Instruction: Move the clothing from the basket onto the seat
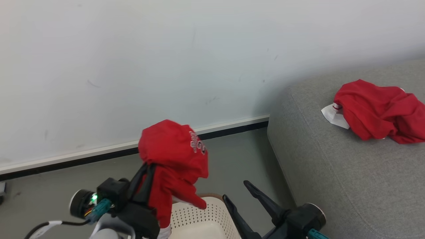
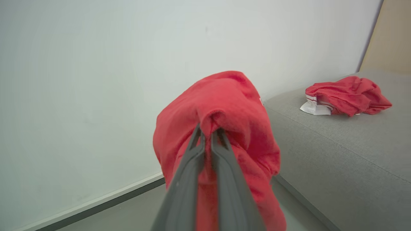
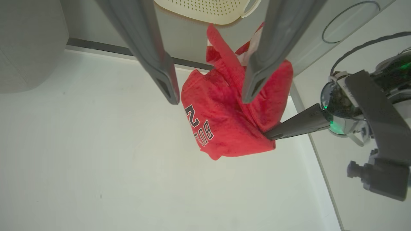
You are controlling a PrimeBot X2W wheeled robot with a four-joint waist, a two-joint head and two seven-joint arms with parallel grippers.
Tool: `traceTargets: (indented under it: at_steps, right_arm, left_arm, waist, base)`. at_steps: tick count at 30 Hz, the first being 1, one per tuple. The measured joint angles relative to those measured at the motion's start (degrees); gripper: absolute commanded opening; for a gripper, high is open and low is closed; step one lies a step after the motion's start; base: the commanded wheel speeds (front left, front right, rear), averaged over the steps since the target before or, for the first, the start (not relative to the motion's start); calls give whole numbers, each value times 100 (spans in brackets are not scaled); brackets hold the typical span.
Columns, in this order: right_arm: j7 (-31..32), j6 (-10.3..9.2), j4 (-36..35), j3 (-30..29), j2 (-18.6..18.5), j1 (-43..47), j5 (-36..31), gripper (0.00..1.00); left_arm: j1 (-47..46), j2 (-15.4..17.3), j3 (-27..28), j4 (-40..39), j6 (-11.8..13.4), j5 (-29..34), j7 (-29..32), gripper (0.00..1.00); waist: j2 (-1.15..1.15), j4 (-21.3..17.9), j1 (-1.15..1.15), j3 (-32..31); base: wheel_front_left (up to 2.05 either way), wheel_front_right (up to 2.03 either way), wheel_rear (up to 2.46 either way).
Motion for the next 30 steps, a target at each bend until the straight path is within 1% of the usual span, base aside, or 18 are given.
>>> traceTargets:
  at_steps: [4,7,12,15,21,23,28,29,30]
  right_arm:
    - [0,0,100,205,5,-153,10,100]
    - [0,0,238,476,-5,-358,-19,100]
    - [0,0,436,493,55,-543,-103,100]
    - [0,-1,520,387,116,-593,-133,100]
    - [0,0,605,-90,245,-582,-370,100]
    - [0,0,613,-142,291,-566,-409,100]
    - [0,0,645,-208,321,-554,-417,100]
    - [0,0,645,-212,330,-554,-417,82]
    - [0,0,642,-212,339,-555,-417,45]
  left_arm:
    - [-182,-118,-201,-159,-126,37,124,0]
    - [-376,-244,-385,-353,-187,56,246,0]
    - [-539,-432,-637,-623,-299,62,437,0]
    - [-620,-539,-795,-738,-370,60,546,0]
    - [-641,-698,-1048,-846,-438,37,653,0]
    - [-641,-725,-1123,-858,-481,31,654,0]
    - [-641,-787,-1222,-876,-483,-8,646,0]
    - [-641,-791,-1229,-876,-485,-12,643,0]
    - [-641,-794,-1235,-877,-486,-26,623,0]
  waist:
    - [0,-11,0,-5]
    - [0,-38,0,-7]
    - [0,-84,0,23]
    - [0,-107,0,51]
    - [0,-147,0,96]
    - [0,-154,0,104]
    - [0,-153,1,116]
    - [0,-151,0,120]
    - [0,-149,0,124]
  base:
    - [0,0,0]
    - [0,0,0]
    - [0,0,0]
    - [0,0,0]
    - [0,0,0]
    - [0,0,0]
    - [0,0,0]
    - [0,0,0]
    - [0,0,0]
